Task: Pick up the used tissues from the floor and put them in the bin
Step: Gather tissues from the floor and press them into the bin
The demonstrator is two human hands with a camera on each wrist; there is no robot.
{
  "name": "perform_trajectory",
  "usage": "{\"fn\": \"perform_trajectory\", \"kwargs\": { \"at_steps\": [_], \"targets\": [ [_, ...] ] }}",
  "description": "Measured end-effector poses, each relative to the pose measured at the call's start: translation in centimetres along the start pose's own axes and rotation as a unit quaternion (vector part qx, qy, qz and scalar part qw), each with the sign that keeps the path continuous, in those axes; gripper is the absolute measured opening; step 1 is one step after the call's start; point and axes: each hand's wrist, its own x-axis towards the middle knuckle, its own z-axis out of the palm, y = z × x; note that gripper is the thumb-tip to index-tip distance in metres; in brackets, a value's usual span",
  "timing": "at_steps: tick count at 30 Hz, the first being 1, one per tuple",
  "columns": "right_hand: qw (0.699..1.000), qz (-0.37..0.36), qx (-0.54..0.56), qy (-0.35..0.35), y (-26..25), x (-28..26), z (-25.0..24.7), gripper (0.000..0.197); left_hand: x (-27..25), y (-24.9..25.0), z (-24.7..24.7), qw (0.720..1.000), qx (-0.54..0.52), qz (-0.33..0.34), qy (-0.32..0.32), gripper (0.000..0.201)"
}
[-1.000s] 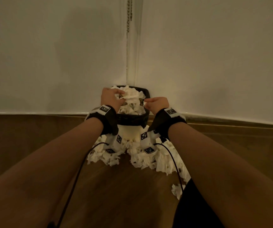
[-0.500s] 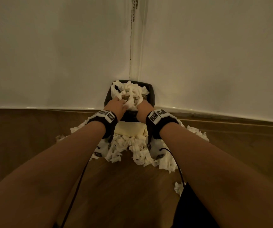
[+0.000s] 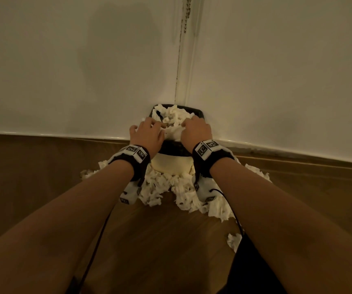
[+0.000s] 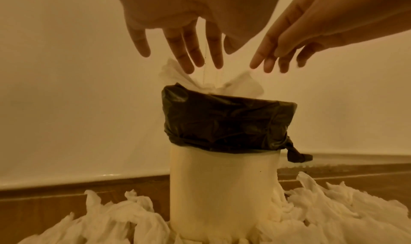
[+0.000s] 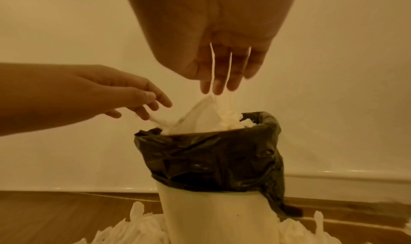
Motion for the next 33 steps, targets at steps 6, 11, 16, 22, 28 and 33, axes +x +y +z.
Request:
{"fn": "perform_trajectory", "kwargs": {
  "at_steps": [6, 11, 16, 22, 28, 33],
  "targets": [
    [0.992, -0.024, 0.083, 0.093, -3.1, -1.2, 1.2, 0.027, -1.8, -2.4, -0.4, 0.997, -0.037, -0.05, 0.046, 0.027],
    [0.996, -0.065, 0.057, 0.022, -4.9, -3.2, 4.9, 0.036, -4.3, -5.2, 0.5, 0.992, -0.046, -0.12, 0.005, 0.024],
    [0.995, -0.029, 0.025, -0.09, -4.4, -5.0, 9.8, 0.033, -7.6, -8.1, 2.8, 0.981, -0.043, -0.178, -0.063, 0.026],
    [0.98, 0.049, 0.072, -0.179, -3.0, -5.8, 14.2, 0.025, -11.1, -11.8, 5.3, 0.959, -0.044, -0.252, -0.122, 0.025],
    [0.955, 0.097, 0.133, -0.248, -2.7, -6.0, 17.5, 0.047, -15.9, -15.2, 7.7, 0.935, 0.008, -0.329, -0.134, 0.028],
    [0.961, 0.085, 0.117, -0.237, -2.5, -6.8, 19.1, 0.063, -17.6, -16.5, 8.7, 0.91, 0.005, -0.407, -0.082, 0.04]
  ]
}}
